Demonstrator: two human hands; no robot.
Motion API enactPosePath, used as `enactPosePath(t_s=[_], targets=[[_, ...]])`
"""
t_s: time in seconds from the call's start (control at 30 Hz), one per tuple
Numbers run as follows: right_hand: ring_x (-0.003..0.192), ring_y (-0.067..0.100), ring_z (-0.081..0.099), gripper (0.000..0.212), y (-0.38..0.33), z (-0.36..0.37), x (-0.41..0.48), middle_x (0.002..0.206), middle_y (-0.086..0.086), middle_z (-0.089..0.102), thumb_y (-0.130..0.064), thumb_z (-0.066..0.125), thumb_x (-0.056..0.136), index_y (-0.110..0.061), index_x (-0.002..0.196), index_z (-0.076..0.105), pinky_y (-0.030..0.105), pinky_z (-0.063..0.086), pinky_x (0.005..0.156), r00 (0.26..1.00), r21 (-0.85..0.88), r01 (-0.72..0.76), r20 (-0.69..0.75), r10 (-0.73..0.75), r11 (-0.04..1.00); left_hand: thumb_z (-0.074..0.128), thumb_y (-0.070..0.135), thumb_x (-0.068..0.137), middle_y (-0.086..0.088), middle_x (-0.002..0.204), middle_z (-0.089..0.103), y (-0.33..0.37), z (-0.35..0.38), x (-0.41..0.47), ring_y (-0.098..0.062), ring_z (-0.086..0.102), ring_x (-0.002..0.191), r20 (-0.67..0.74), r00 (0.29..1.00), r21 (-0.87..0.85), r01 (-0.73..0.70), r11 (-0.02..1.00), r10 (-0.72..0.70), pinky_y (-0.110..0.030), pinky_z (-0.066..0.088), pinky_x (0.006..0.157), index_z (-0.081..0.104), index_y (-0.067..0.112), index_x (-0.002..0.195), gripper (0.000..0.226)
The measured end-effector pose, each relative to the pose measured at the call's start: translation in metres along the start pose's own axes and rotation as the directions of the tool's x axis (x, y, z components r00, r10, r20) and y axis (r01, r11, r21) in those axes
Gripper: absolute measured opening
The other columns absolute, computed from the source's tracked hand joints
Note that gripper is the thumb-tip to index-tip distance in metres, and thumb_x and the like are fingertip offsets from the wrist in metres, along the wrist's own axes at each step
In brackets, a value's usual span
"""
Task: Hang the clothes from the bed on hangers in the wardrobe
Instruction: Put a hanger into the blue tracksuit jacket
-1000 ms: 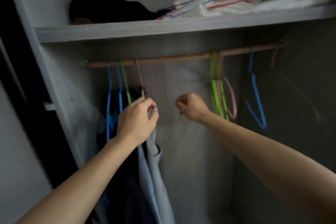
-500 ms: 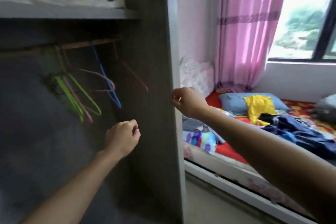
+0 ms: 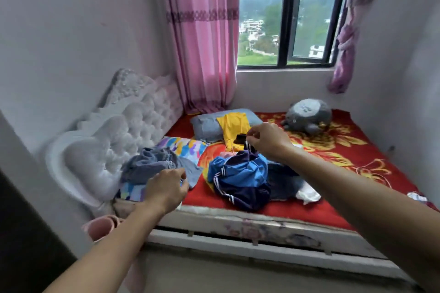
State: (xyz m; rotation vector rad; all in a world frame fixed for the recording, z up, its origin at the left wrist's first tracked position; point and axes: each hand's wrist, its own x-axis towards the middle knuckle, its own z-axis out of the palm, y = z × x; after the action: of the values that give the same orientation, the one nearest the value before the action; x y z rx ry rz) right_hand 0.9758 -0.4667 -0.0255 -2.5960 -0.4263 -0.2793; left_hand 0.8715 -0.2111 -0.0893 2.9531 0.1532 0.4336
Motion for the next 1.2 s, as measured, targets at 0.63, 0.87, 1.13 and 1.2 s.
enactPosePath(t_s=[0.63,0.87,1.13,1.2], targets=[[0.085,0.014,0.065,0.018,0.210,0.116,0.189,0.088,-0.006,0.070,-0.035,0.058,0.089,-0.026,0.095,0.073,0.030,0.050,0.075,0.882,-0.095,-0.427,0.176,0.438,0.899,0.049,0.038,0.090,0.002,0.099,0.067,0.000,0.207,0.292,-0.022,0.061,0.094,0.320,0.942,-0.094,-0.072,0.993,0.099,-0.031,0.039,0.068,0.060,0.027,0.098,0.018],[0.085,0.018,0.066,0.012,0.262,0.202,0.235,0.083,-0.005,0.070,-0.035,0.062,0.084,-0.030,0.088,0.072,0.034,0.053,0.076,0.768,-0.144,-0.515,0.360,0.530,0.845,0.053,0.038,0.084,0.001,0.093,0.069,-0.024,0.300,0.342,-0.024,0.063,0.094,0.523,0.851,-0.091,0.008,0.996,0.041,-0.034,0.050,0.075,0.061,0.026,0.084,0.014],[0.100,0.024,0.063,0.027,0.323,0.365,0.301,0.111,0.000,0.068,-0.033,0.062,0.082,-0.027,0.107,0.068,0.031,0.048,0.078,0.611,-0.185,-0.529,0.594,0.523,0.828,0.051,0.038,0.085,0.004,0.097,0.069,-0.050,0.392,0.369,-0.022,0.062,0.096,0.672,0.732,0.024,0.126,0.992,-0.109,-0.033,0.050,0.077,0.063,0.029,0.092,0.017],[0.106,0.026,0.060,0.035,0.342,0.403,0.314,0.120,0.004,0.063,-0.029,0.059,0.083,-0.023,0.117,0.062,0.033,0.048,0.082,0.574,-0.202,-0.536,0.625,0.529,0.820,0.051,0.038,0.086,0.004,0.096,0.069,-0.055,0.413,0.383,-0.022,0.062,0.095,0.692,0.706,0.060,0.155,0.986,-0.153,-0.033,0.050,0.077,0.063,0.029,0.093,0.016]])
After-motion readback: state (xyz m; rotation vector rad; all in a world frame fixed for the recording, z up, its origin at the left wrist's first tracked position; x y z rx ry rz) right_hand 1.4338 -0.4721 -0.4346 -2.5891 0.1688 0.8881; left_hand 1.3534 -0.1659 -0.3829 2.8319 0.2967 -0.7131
